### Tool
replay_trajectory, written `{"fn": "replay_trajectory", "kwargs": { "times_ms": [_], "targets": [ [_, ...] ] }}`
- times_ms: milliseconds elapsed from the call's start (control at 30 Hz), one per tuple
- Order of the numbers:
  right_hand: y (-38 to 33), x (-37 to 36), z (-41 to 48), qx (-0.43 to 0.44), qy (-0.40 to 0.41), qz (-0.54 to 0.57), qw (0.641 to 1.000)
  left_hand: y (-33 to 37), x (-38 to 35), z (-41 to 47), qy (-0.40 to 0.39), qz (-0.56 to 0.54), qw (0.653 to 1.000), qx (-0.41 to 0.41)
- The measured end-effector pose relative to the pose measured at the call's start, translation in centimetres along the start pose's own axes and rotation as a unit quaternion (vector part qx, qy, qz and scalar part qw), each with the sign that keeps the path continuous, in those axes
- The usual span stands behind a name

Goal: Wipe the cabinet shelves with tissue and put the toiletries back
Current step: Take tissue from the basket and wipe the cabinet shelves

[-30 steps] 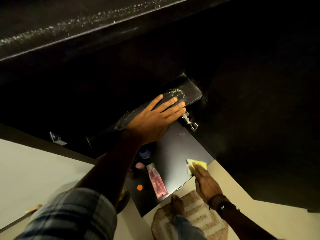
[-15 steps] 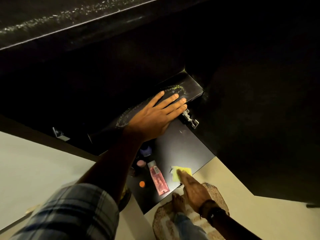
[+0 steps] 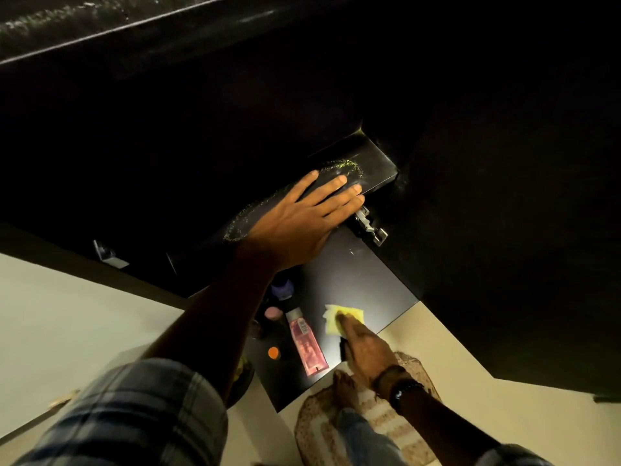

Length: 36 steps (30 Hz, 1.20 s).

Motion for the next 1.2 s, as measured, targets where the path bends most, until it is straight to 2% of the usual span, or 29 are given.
{"fn": "replay_trajectory", "kwargs": {
  "times_ms": [67,167,300,433,500,600,700,800,867,967,1100,1167,1200],
  "targets": [
    [4.0,2.9,-0.5,-0.037,0.066,0.019,0.997,0.0,0.1,0.0,0.019,0.012,1.000,0.005],
    [7.5,7.1,2.7,-0.078,0.100,0.038,0.991,0.1,0.2,0.3,0.035,0.022,0.999,0.005],
    [3.2,10.5,11.2,-0.015,0.074,0.011,0.997,-0.1,0.2,0.2,0.050,0.032,0.998,0.009],
    [-0.9,9.9,16.6,0.016,0.047,0.029,0.998,-0.3,0.4,0.0,0.052,0.024,0.998,0.011],
    [-2.3,7.7,15.8,0.054,0.010,0.017,0.998,-0.5,0.4,0.1,0.044,0.025,0.999,0.015],
    [-1.6,6.4,11.4,0.082,0.039,-0.034,0.995,-0.5,0.5,-0.1,0.055,0.028,0.998,0.029],
    [1.3,8.9,11.1,0.037,0.089,-0.035,0.995,-0.3,0.7,-0.2,0.071,0.026,0.997,0.033],
    [1.4,12.0,15.2,0.011,0.095,-0.029,0.995,-0.4,0.8,-0.1,0.072,0.026,0.996,0.038],
    [0.0,12.8,17.9,0.010,0.075,0.001,0.997,-0.5,0.7,-0.1,0.068,0.026,0.997,0.039],
    [-2.5,11.1,18.2,-0.003,0.002,0.019,1.000,-0.5,0.9,0.0,0.069,0.026,0.996,0.040],
    [-5.3,6.3,13.3,0.108,-0.040,0.006,0.993,-0.7,1.0,0.0,0.063,0.028,0.997,0.046],
    [-3.9,5.8,10.3,0.118,0.008,-0.005,0.993,-0.6,0.9,-0.1,0.061,0.029,0.997,0.047],
    [-2.2,6.1,9.4,0.089,0.039,-0.009,0.995,-0.5,0.8,-0.1,0.063,0.029,0.997,0.047]
  ]
}}
Point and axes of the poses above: each hand's wrist, its own z-axis towards the middle knuckle, its own x-axis out of the back of the hand, y = z × x, the point moved 9 cm from there along z, towards the middle knuckle, and after that the axes turned 8 degrees about -y, right-handed, at the moved point
